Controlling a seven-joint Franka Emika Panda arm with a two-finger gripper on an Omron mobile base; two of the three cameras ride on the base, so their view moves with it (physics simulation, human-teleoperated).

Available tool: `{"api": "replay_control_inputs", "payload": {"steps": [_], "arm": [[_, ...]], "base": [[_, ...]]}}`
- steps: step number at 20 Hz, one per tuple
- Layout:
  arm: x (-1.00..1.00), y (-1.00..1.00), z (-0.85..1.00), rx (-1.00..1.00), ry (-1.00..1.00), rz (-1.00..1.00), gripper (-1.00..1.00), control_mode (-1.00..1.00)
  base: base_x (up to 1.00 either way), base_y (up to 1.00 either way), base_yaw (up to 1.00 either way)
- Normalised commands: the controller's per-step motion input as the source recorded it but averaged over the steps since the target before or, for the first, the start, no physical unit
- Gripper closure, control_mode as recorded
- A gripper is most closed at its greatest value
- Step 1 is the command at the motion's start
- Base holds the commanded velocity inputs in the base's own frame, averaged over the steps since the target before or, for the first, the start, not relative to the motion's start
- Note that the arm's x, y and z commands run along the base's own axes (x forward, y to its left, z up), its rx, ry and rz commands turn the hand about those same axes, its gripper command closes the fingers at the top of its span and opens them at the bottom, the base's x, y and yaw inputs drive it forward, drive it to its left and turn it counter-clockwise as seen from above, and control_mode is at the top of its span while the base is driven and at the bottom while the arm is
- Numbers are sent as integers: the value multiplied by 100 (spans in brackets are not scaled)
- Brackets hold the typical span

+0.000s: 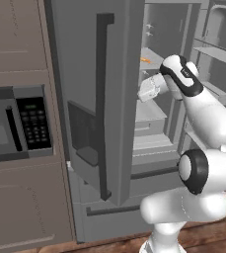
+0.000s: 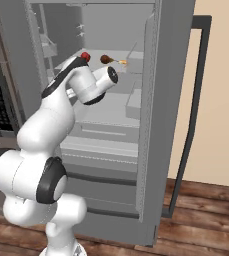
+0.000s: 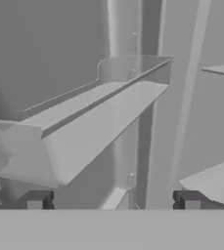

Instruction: Open the fridge, remove the pear, bell pepper, and shrimp, and place them on any counter.

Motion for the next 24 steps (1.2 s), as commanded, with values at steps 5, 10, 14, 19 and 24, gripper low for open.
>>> {"api": "replay_control_inputs", "payload": {"steps": [5,10,14,19,24], "arm": [[-20,89,0,0,-9,15,-100,-100],[-44,98,0,0,-7,19,-100,-100],[-57,100,0,0,-9,16,-100,-100],[-60,99,0,0,-8,6,-100,-100],[-18,86,-2,0,4,-6,-100,-100]], "base": [[0,0,0],[0,0,0],[0,0,0],[0,0,0],[0,0,0]]}}
